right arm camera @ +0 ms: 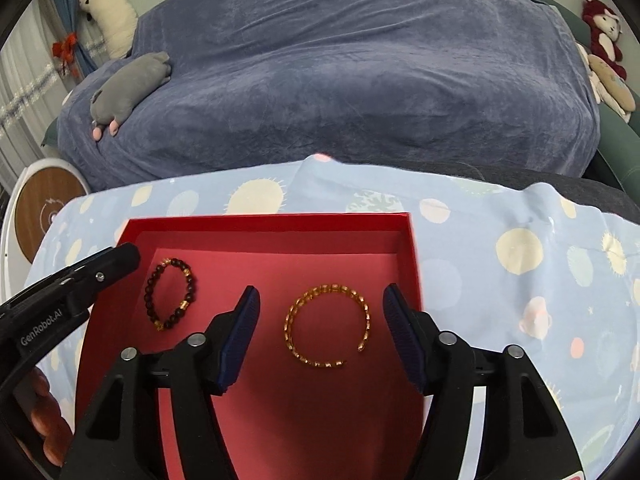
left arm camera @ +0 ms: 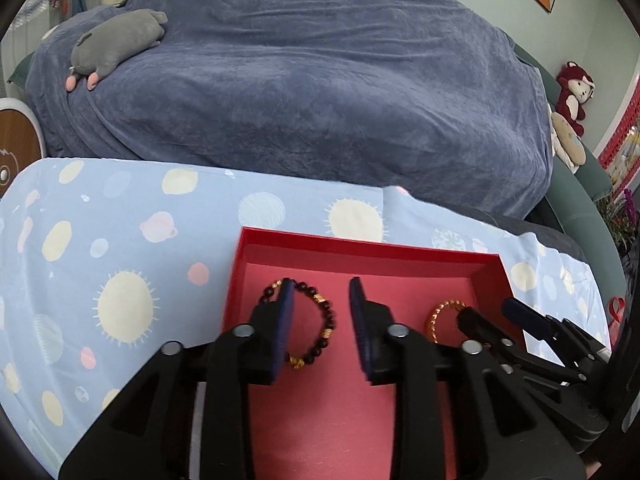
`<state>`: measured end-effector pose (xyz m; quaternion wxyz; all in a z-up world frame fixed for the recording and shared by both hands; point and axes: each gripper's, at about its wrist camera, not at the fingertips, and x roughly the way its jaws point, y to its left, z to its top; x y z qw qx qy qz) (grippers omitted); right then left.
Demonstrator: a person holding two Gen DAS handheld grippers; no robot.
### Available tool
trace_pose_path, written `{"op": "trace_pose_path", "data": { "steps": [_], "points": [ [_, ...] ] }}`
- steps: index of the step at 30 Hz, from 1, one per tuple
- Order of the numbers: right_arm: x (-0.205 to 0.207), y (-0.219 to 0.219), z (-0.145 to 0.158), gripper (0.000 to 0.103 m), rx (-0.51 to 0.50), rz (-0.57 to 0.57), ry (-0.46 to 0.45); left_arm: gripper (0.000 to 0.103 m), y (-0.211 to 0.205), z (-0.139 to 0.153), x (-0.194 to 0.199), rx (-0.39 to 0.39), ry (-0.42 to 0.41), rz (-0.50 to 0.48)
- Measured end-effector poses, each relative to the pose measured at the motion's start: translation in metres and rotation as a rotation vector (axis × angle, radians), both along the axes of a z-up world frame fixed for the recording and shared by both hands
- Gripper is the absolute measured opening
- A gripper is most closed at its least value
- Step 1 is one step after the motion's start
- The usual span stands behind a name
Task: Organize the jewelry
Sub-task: 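Open both tools to drop the bracelet and cuff into the red box, then move the left tool back to the pile and grasp the yellow bead bracelet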
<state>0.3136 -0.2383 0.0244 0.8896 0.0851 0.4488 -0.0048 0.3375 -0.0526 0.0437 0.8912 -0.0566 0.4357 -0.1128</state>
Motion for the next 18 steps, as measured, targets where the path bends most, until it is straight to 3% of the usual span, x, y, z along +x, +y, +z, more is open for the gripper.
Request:
{"op": "trace_pose_path", "data": {
  "steps": [3, 7, 18],
  "points": [
    [-0.016, -0.008, 0.01, 0.064, 0.009, -0.015, -0.028, 0.046, 0.01, 0.01, -0.01, 0.004, -0.034, 0.028],
    [-0.047, -0.017, 0.025, 0.064, 0.017, -0.021, -0.058, 0.047, 0.026, 0.025, -0.032, -0.021, -0.052, 0.044],
    [-0.16, -0.017, 0.045, 0.064, 0.009, -0.043, -0.089, 0.047, 0.056, 0.04, -0.131, 0.0, -0.049, 0.057]
  ]
}}
